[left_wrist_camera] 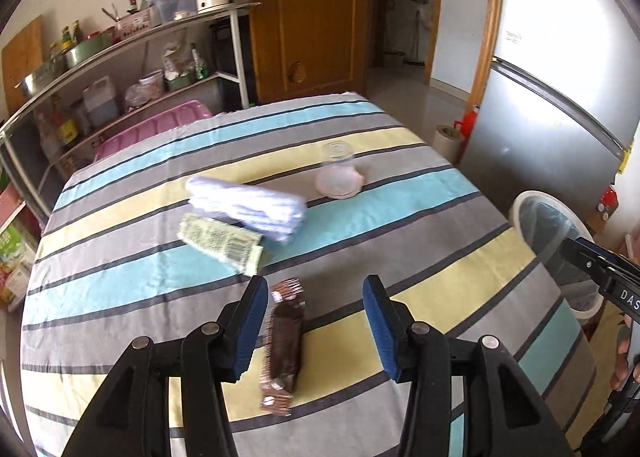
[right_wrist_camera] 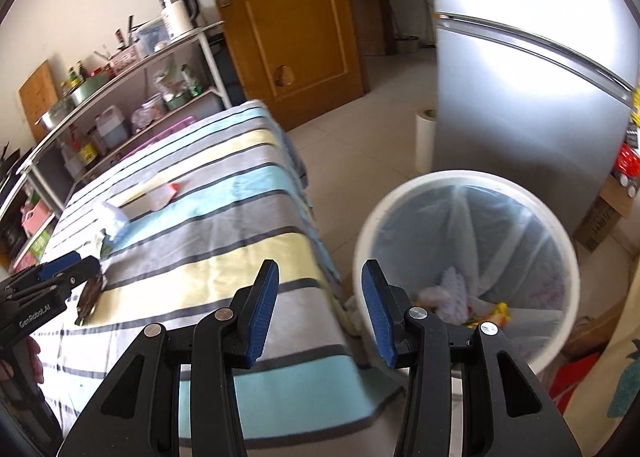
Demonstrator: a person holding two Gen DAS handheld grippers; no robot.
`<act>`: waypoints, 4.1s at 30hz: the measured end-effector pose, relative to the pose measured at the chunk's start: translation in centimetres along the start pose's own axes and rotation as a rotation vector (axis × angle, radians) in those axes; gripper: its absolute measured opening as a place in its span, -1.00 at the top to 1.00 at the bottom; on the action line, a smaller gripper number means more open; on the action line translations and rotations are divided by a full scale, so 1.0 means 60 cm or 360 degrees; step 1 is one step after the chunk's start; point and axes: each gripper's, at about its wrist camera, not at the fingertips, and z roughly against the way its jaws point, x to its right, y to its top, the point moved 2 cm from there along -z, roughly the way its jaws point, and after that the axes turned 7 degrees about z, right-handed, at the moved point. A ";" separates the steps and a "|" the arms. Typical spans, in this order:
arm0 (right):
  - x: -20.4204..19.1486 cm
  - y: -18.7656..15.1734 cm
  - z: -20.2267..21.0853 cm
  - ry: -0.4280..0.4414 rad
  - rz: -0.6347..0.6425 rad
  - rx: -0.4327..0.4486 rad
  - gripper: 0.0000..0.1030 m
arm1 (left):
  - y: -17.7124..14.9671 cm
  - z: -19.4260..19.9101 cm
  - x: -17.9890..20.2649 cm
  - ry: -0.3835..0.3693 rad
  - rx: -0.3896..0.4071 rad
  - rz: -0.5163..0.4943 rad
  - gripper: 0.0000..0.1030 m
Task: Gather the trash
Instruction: 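Return to the table and grasp the brown chocolate bar with the left gripper, then grasp the white foam net with the right gripper while the left holds the chocolate bar, then carry the chocolate bar and foam net over the wastebasket with both grippers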
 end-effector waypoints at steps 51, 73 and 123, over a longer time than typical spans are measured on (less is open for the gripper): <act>-0.336 0.088 -0.145 0.0455 0.0590 -0.0125 0.14 | -0.019 -0.038 -0.192 -0.0007 -0.0126 0.0283 0.64; -0.403 0.125 -0.236 0.0583 0.0674 -0.0212 0.14 | -0.007 -0.046 -0.215 -0.0025 -0.0130 0.0339 0.64; -0.268 0.014 -0.080 0.0364 0.0312 -0.0114 0.63 | -0.026 0.003 -0.098 -0.0136 -0.0070 0.0145 0.65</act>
